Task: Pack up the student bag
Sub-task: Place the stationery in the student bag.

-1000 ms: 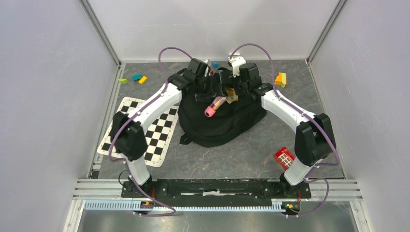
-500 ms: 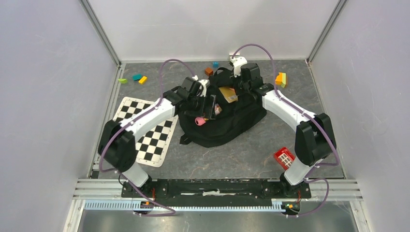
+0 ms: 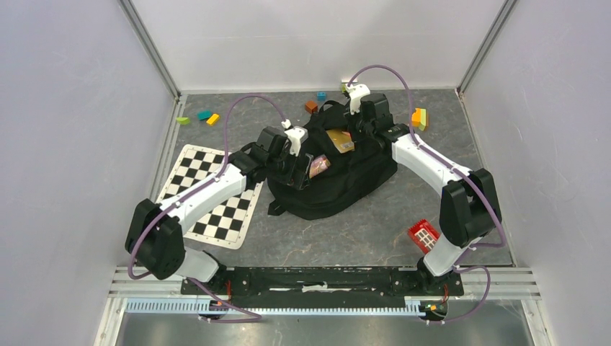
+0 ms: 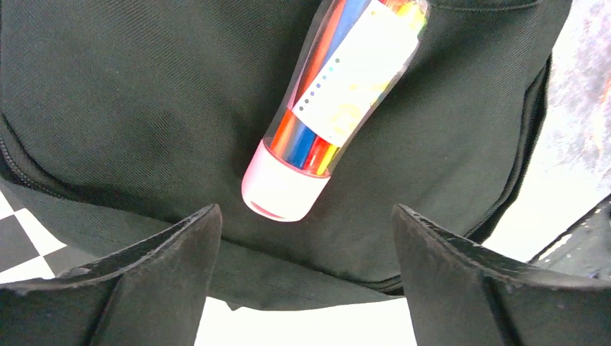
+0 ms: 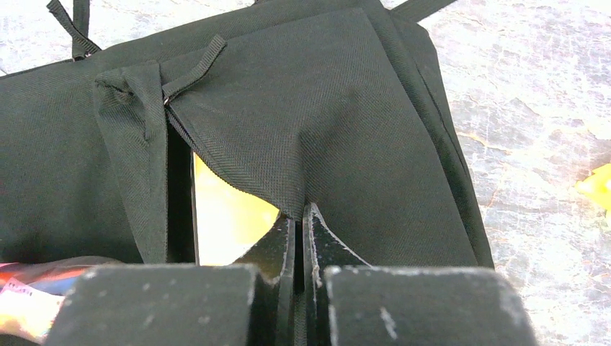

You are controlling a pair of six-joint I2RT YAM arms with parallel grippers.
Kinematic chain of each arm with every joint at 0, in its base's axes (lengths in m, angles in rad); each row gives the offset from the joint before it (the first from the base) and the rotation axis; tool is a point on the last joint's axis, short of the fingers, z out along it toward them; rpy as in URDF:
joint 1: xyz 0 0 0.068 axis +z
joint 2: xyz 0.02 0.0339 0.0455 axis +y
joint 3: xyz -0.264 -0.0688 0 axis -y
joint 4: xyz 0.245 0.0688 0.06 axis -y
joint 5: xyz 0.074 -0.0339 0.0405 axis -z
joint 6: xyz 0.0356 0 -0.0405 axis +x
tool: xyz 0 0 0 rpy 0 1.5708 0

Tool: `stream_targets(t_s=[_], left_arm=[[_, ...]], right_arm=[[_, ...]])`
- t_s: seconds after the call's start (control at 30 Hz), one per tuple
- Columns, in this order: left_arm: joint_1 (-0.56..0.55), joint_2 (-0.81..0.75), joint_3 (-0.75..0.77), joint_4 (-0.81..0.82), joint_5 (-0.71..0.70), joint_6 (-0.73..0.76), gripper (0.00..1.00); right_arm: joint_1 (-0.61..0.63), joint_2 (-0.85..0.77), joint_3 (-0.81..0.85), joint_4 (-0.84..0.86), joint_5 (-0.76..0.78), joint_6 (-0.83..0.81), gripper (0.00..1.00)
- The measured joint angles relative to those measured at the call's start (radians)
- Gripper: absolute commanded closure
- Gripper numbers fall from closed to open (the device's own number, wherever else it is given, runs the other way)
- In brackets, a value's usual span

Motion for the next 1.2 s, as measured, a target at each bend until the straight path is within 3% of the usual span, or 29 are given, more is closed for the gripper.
stream_targets(t_s=[0.2,0.43,0.5,0.57,0.6,0.9,1.2], left_arm=[[0.000,0.043,-0.008,0.054,0.000,0.051,0.31],[0.000,0.126,-0.008,0.089,0.016,0.082,0.36],[0.001,0.132,-0.010,0.095,0.017,0.089,0.51],[0.001,0.132,-0.014,0.101,0.022,0.098,0.86],[0.001,0.132,-0.017,0.103,0.025,0.105,0.97],[0.000,0.132,0.050,0.010,0.053,0.098,0.98],[0.000,0.272,0.517,-0.184,0.265,-0.218,0.98]], right_arm=[[-0.003,0.000,0.000,0.000,-0.023,0.005,1.00],[-0.003,0.000,0.000,0.000,-0.029,0.011,1.00],[-0.003,0.000,0.000,0.000,-0.029,0.011,1.00],[-0.003,0.000,0.000,0.000,-0.029,0.011,1.00],[-0.003,0.000,0.000,0.000,-0.030,0.011,1.00],[-0.008,0.000,0.000,0.005,-0.058,-0.016,1.00],[-0.009,-0.002,0.000,0.015,-0.078,-0.026,1.00]])
